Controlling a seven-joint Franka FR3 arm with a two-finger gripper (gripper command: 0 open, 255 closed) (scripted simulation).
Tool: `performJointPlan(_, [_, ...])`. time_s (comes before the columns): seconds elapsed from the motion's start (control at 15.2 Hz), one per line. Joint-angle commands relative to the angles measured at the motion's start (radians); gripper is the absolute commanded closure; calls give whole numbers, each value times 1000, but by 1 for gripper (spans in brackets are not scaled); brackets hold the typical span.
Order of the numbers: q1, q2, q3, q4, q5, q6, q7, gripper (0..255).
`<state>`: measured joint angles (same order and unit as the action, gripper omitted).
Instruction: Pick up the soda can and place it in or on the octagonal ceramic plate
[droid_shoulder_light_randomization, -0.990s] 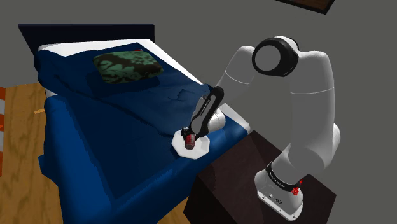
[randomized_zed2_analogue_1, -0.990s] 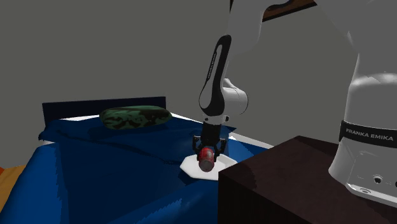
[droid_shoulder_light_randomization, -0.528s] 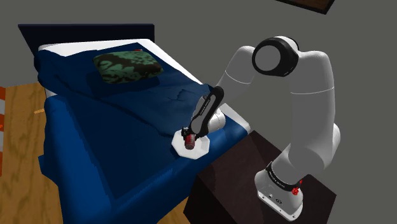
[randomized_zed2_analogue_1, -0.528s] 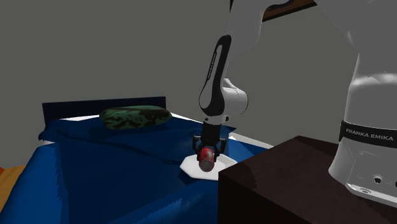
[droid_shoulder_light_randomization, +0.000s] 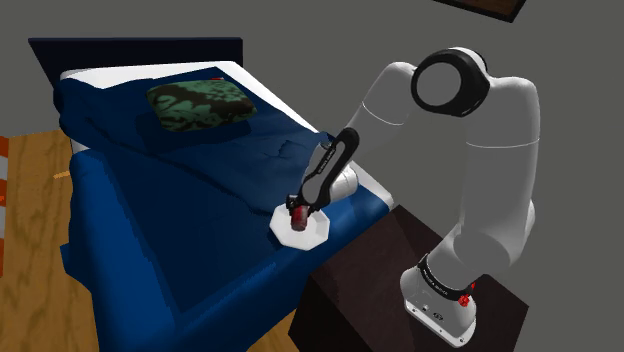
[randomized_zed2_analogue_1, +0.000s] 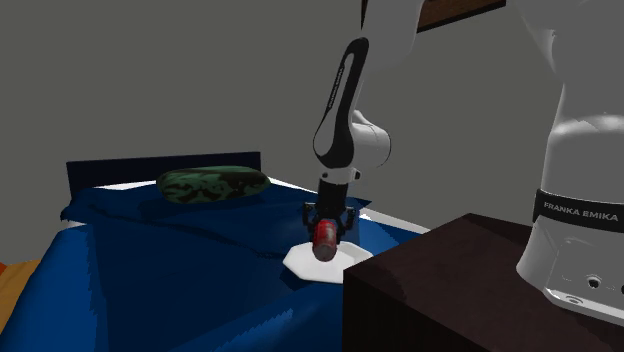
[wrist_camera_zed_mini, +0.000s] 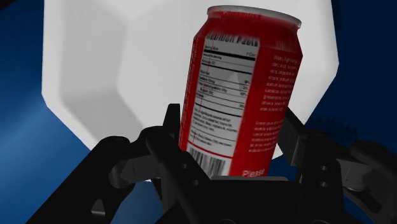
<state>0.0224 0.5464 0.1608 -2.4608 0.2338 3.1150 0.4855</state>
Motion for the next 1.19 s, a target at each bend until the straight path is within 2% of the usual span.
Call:
performJointPlan(0.0, [3,-36,-2,-12,1,-24,4,255])
performJointPlan(0.53, [13,-168,-12,-52,-1,-116,20,255])
performJointPlan(0.59, [-12,-202,2,-88,8,-115,2,255])
performJointPlan(1.12, [-22,-65,12,-49,10,-18,-16,255])
